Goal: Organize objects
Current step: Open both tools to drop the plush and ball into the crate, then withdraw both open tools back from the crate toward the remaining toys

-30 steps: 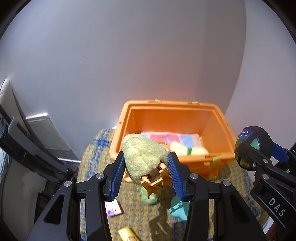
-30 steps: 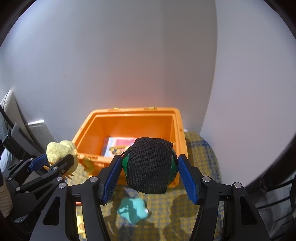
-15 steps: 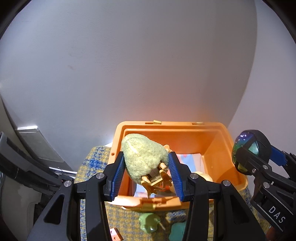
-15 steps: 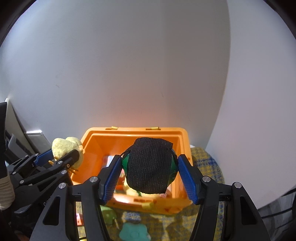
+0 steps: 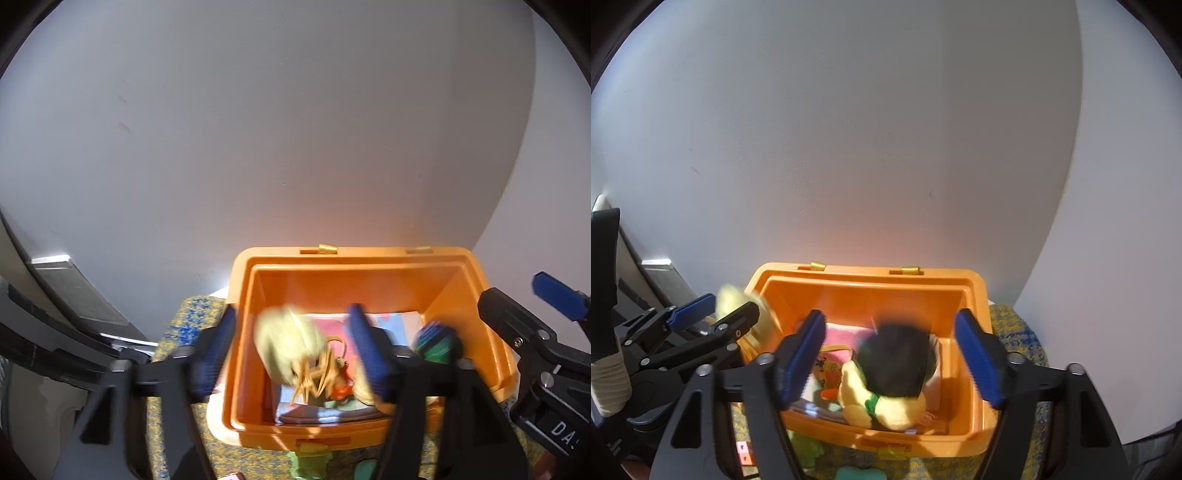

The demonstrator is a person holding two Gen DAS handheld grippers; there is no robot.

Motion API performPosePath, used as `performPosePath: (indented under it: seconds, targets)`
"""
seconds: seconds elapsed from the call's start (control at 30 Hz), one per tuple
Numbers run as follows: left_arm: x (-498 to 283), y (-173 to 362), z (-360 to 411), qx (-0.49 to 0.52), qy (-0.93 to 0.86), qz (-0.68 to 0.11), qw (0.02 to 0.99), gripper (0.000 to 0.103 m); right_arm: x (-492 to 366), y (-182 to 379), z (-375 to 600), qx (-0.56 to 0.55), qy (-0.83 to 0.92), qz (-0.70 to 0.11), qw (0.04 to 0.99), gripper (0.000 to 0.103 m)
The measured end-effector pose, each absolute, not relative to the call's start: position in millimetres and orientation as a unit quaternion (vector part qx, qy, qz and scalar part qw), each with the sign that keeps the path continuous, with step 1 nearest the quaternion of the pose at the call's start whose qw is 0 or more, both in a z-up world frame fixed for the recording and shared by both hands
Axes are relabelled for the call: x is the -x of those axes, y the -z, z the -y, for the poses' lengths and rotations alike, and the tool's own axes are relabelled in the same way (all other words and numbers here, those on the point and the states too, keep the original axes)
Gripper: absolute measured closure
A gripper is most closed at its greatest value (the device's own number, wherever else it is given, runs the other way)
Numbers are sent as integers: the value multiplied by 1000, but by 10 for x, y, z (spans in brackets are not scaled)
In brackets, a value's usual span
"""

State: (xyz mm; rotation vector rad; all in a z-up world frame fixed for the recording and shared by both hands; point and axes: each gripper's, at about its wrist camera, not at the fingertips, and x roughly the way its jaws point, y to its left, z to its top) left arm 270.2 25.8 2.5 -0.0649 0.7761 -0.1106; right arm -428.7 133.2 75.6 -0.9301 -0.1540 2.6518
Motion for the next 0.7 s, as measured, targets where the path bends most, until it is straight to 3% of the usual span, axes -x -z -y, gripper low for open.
performPosePath:
  seconds: [0.13, 0.33, 0.7]
  targets:
    - [-2631, -67, -280, 24, 31, -369, 929, 16, 4251, -768, -1305, 325, -928, 56, 175, 16]
    - [-2507, -77, -364, 31, 20, -374, 927, 11, 4127, -800, -1312, 319, -926, 49, 196, 8]
    - [-2072, -112, -501, 35, 14, -363, 931, 3, 3820, -696, -1167, 311, -928, 44, 200, 6]
